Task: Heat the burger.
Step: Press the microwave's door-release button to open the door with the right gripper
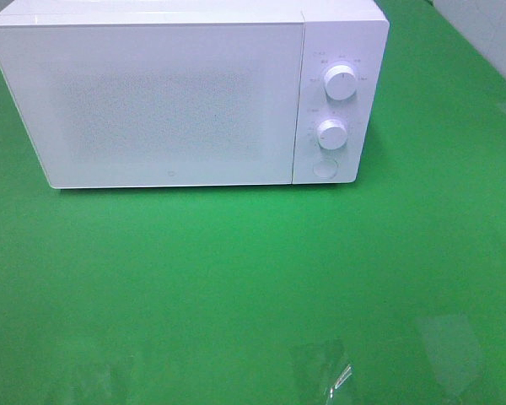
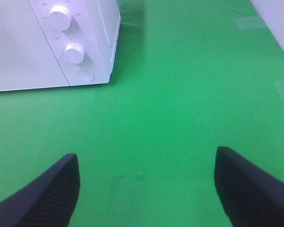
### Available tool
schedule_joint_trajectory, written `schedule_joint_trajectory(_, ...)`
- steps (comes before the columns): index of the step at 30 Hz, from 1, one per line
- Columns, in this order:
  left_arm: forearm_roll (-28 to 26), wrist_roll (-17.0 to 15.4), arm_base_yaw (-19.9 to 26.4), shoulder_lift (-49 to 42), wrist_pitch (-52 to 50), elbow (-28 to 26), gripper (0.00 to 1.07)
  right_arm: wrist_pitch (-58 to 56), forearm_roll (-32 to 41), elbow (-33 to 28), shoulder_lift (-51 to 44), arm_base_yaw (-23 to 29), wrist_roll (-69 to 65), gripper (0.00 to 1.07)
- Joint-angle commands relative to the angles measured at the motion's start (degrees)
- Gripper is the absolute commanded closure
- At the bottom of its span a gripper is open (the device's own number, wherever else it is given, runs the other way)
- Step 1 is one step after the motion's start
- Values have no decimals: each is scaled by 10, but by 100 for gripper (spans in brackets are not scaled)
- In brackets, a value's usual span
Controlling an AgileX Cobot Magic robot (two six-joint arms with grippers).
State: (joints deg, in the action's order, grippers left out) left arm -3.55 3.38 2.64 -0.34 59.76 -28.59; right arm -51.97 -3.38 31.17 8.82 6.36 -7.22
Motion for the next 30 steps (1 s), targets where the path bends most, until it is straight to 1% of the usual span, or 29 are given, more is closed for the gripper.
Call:
schedule_joint_trajectory(1,-5,1,0,-10,-5,1,7,59,-2,3,50,-3,6,31)
schedule_joint_trajectory(5,-5,1,0,-10,-5,1,7,94,-2,3,80,-3,6,31)
schedule_joint_trajectory(8,-5,1,0,-10,-5,1,7,142,-2,3,128,-3,7,32)
schedule_joint_trajectory(13,-5,1,0,-10,-5,1,7,189,-2,2,175,-3,7,32)
schedule_joint_trajectory(15,-5,1,0,-10,-5,1,7,224,-2,2,216,-3,7,32)
schedule_joint_trajectory(18,-5,1,0,-10,-5,1,7,250,-3,2,239,-3,7,32)
schedule_joint_trajectory(19,-5,1,0,-10,-5,1,7,283,-7,2,265,-3,6,32)
schedule_joint_trajectory(20,-5,1,0,-10,-5,1,7,283,-7,2,265,-3,6,32)
schedule_joint_trajectory(21,-5,1,0,-10,-5,1,7,317,-7,2,290,-3,6,32)
schedule_joint_trajectory(22,-5,1,0,-10,-5,1,7,317,-7,2,290,-3,6,32)
schedule_joint_trajectory(23,-5,1,0,-10,-5,1,7,344,-7,2,320,-3,6,32)
schedule_joint_trajectory(24,-5,1,0,-10,-5,1,7,344,-7,2,320,-3,6,32)
schedule_joint_trajectory(26,-5,1,0,-10,-5,1,7,388,-7,2,372,-3,4,32)
schedule_joint_trajectory(27,-5,1,0,-10,-5,1,7,388,-7,2,372,-3,4,32)
schedule_joint_trajectory(28,-5,1,0,-10,-5,1,7,410,-7,2,398,-3,3,32)
schedule_joint_trajectory(30,-5,1,0,-10,-5,1,7,422,-7,2,413,-3,3,32)
